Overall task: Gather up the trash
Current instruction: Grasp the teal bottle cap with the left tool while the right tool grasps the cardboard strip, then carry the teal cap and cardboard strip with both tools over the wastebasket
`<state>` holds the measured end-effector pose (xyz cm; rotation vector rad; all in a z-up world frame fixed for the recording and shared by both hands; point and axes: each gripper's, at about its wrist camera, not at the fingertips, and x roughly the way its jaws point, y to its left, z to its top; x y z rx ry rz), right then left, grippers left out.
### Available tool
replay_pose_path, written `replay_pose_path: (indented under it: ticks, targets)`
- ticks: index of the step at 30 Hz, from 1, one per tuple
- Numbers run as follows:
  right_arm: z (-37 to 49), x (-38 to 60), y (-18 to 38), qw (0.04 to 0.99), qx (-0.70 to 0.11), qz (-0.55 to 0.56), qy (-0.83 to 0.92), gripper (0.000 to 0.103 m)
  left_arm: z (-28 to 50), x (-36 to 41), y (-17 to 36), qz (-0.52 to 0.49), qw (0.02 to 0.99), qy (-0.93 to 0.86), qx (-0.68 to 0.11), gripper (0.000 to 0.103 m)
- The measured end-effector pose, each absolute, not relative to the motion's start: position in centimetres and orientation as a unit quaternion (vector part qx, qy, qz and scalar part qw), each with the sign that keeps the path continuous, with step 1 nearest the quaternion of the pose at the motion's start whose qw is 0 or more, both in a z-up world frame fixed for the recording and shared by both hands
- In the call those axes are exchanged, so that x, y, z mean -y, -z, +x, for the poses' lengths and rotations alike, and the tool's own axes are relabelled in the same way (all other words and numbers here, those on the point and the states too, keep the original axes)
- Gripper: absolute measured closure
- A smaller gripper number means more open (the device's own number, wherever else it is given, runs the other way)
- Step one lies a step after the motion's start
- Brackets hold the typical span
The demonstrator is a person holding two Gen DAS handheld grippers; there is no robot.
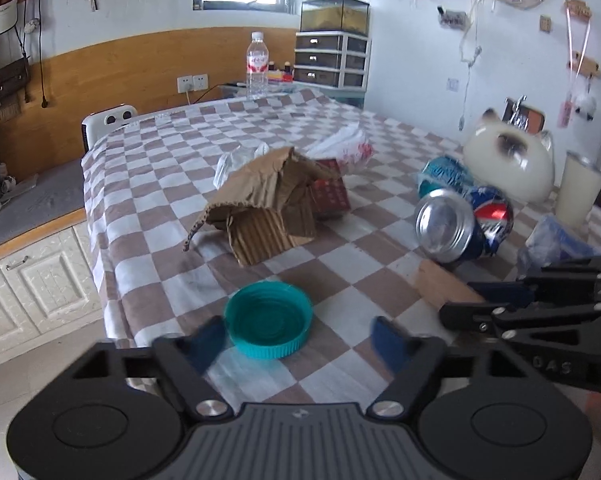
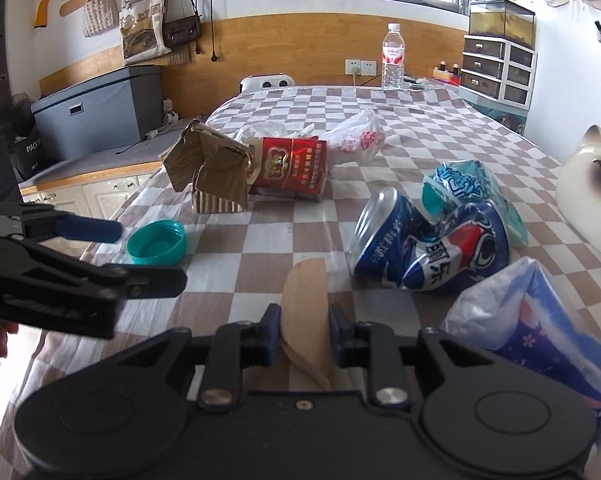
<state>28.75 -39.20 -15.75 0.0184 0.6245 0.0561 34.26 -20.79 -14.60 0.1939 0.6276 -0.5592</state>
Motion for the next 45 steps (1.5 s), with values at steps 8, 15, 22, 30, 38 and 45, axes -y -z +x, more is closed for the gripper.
replay_pose_path:
  ticks: [8, 15, 22, 30, 38, 45]
  targets:
    - [28.8, 39.2, 15.8, 0.952, -0.306, 0.008, -0.026, 0.077, 34.9, 20.7, 15.2, 0.088, 0.915, 0.253, -0.302, 0.055]
    - [28.8, 38.9, 15.8, 0.952, -0.307, 0.007, -0.018, 0.077, 34.9, 20.2, 15.2, 0.058, 0.917, 0.249, -0.306, 0.056]
    - [28.7, 38.3, 15.7, 0.951, -0.309, 0.001, -0.005, 0.077, 34.0, 19.4, 14.3, 0.060, 0.922, 0.240, -0.297, 0.056]
    - [27.8, 37.8, 15.0, 0.953, -0.303, 0.005, 0.011, 0.077, 32.4, 17.6, 13.3, 0.049, 0.925, 0.238, -0.293, 0.056]
    - [26.3, 36.4, 12.4, 0.962, -0.273, 0.001, 0.020, 0.077, 30.4, 15.5, 11.5, 0.028, 0.931, 0.239, -0.276, 0.056]
    - [25.3, 34.7, 10.2, 0.969, -0.245, 0.012, 0.013, 0.077, 29.1, 12.8, 9.5, 0.014, 0.940, 0.229, -0.251, 0.056]
